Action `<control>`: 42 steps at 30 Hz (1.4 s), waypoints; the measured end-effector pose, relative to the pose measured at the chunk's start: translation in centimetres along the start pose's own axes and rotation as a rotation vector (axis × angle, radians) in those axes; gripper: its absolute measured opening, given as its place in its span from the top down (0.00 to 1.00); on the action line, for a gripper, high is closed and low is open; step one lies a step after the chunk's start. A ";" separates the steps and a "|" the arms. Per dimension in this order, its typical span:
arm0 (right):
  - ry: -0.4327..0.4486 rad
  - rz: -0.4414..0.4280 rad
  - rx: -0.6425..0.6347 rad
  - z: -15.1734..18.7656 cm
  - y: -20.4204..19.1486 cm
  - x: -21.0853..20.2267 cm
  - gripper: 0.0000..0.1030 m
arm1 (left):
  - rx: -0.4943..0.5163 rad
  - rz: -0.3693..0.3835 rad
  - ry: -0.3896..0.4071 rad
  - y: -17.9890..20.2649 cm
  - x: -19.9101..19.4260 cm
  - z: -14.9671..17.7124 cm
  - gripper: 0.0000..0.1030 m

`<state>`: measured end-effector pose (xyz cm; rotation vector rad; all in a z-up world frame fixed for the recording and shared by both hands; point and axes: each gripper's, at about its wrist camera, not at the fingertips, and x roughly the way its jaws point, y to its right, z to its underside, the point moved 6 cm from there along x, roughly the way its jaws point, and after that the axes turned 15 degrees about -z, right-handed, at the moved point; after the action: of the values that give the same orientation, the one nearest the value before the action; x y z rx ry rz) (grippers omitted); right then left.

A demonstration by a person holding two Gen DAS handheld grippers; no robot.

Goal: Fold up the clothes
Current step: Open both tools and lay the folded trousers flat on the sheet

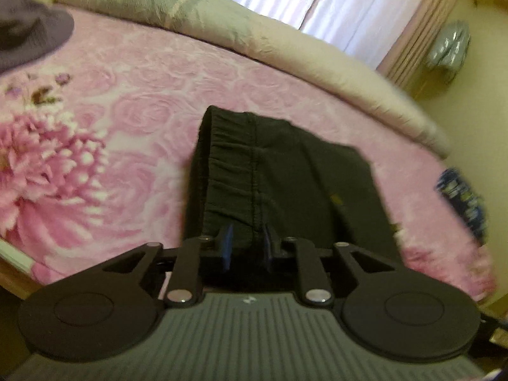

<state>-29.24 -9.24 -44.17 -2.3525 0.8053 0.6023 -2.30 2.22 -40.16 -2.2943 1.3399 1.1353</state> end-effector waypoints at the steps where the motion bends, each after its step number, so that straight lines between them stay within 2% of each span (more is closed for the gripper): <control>1: -0.015 0.014 -0.019 0.3 -0.1 0.7 0.55 | -0.001 -0.004 -0.004 0.0 0.0 -0.1 0.85; 4: -0.039 0.021 -0.029 0.0 -0.3 0.7 0.55 | 0.003 -0.024 -0.019 -0.1 -0.4 -0.5 0.86; 7: -0.068 0.019 -0.020 -0.3 -0.5 -0.3 0.55 | 0.061 -0.100 -0.018 0.5 -1.9 -0.4 0.84; 11: -0.108 0.034 -0.001 -0.1 -1.0 -1.4 0.55 | 0.126 -0.165 -0.031 1.4 -3.4 0.5 0.72; 15: -0.140 0.036 -0.010 0.8 -2.1 -1.8 0.54 | 0.186 -0.203 -0.040 2.4 -4.4 1.4 0.70; 22: -0.125 0.043 -0.007 1.3 -3.3 -3.8 0.54 | 0.229 -0.207 -0.008 3.3 -6.9 2.5 0.66; 32: -0.061 0.046 -0.017 1.5 -5.2 -7.2 0.54 | 0.230 -0.182 0.035 3.1 -10.3 3.7 0.63; 38: -0.054 0.050 -0.017 2.0 -5.7 -7.8 0.54 | 0.206 -0.169 0.028 2.1 -10.3 4.4 0.63; 42: -0.048 0.040 0.002 2.0 -5.2 -7.4 0.54 | 0.141 -0.137 0.024 0.5 -9.1 4.1 0.62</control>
<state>-31.55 -1.56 -39.50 -2.3163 0.8321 0.6723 -7.21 9.96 -36.15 -2.2654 1.2090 0.9421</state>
